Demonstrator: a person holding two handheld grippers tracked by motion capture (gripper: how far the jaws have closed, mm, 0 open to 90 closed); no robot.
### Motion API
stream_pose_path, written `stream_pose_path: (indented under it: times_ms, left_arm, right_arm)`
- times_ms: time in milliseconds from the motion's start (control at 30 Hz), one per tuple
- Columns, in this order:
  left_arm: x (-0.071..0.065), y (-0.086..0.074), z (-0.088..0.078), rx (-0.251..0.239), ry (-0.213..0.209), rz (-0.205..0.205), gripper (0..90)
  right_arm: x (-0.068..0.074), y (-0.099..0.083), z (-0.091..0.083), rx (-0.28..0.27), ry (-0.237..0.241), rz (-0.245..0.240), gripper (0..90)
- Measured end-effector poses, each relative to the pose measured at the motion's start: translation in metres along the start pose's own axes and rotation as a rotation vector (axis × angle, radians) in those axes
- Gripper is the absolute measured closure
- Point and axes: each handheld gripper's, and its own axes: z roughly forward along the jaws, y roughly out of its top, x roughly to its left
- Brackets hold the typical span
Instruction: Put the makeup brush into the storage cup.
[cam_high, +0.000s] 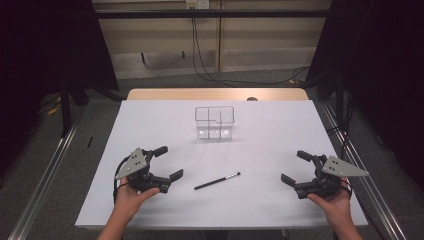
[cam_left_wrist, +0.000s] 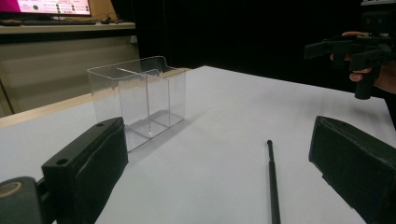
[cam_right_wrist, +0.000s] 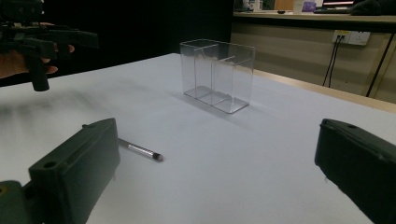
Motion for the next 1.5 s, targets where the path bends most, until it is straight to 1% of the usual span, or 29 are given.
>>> stream_pose_path:
  times_ms: [200, 267, 333, 400, 433, 533, 600, 700, 800, 1000, 1033, 1233, 1267, 1300, 1500]
  left_arm:
    - [-0.002, 0.001, 0.007, 0.004, -0.015, 0.007, 4.4]
    - [-0.003, 0.002, 0.010, 0.003, -0.023, 0.001, 4.4]
    - [-0.004, 0.002, 0.013, 0.003, -0.029, 0.007, 4.4]
    - [-0.004, 0.003, 0.014, 0.005, -0.029, 0.011, 4.4]
    - [-0.005, 0.003, 0.015, 0.003, -0.031, 0.006, 4.4]
    - [-0.005, 0.004, 0.019, 0.004, -0.035, 0.013, 4.4]
    - [-0.006, 0.005, 0.021, -0.001, -0.043, 0.007, 4.4]
    - [-0.006, 0.006, 0.024, 0.001, -0.045, 0.019, 4.4]
    - [-0.007, 0.007, 0.028, -0.008, -0.053, 0.009, 4.4]
    - [-0.008, 0.009, 0.034, -0.014, -0.060, 0.018, 4.4]
    - [-0.009, 0.009, 0.038, -0.018, -0.068, 0.014, 4.4]
    - [-0.011, 0.011, 0.046, -0.022, -0.082, 0.006, 4.4]
    - [-0.011, 0.013, 0.050, -0.027, -0.086, 0.007, 4.4]
    - [-0.011, 0.013, 0.051, -0.024, -0.090, 0.014, 4.4]
    - [-0.012, 0.013, 0.057, -0.018, -0.094, 0.015, 4.4]
  right_arm:
    - [0.000, 0.000, 0.000, -0.007, -0.002, 0.004, 0.0]
    - [0.000, 0.000, 0.000, -0.003, 0.000, 0.001, 0.0]
    - [0.000, 0.000, 0.000, -0.004, 0.002, 0.003, 0.0]
    - [0.000, 0.000, 0.000, -0.005, 0.000, 0.001, 0.0]
    - [0.000, 0.000, 0.000, -0.004, 0.001, -0.002, 0.0]
    - [0.000, 0.000, 0.000, -0.003, 0.000, 0.002, 0.0]
    - [0.000, 0.000, 0.001, -0.006, 0.003, 0.001, 0.0]
    - [0.001, 0.000, 0.001, -0.006, 0.004, -0.002, 0.0]
    - [0.001, 0.000, 0.002, -0.003, 0.005, -0.004, 0.0]
    - [0.001, 0.001, 0.002, -0.015, -0.002, -0.001, 0.0]
    - [0.001, 0.001, 0.002, -0.012, -0.002, -0.002, 0.0]
    - [0.001, 0.001, 0.002, -0.013, 0.000, -0.001, 0.0]
    - [0.001, 0.001, 0.002, -0.013, 0.000, -0.001, 0.0]
    - [0.001, 0.001, 0.002, -0.013, -0.001, 0.000, 0.0]
    - [0.001, 0.000, 0.002, -0.006, 0.004, 0.000, 0.0]
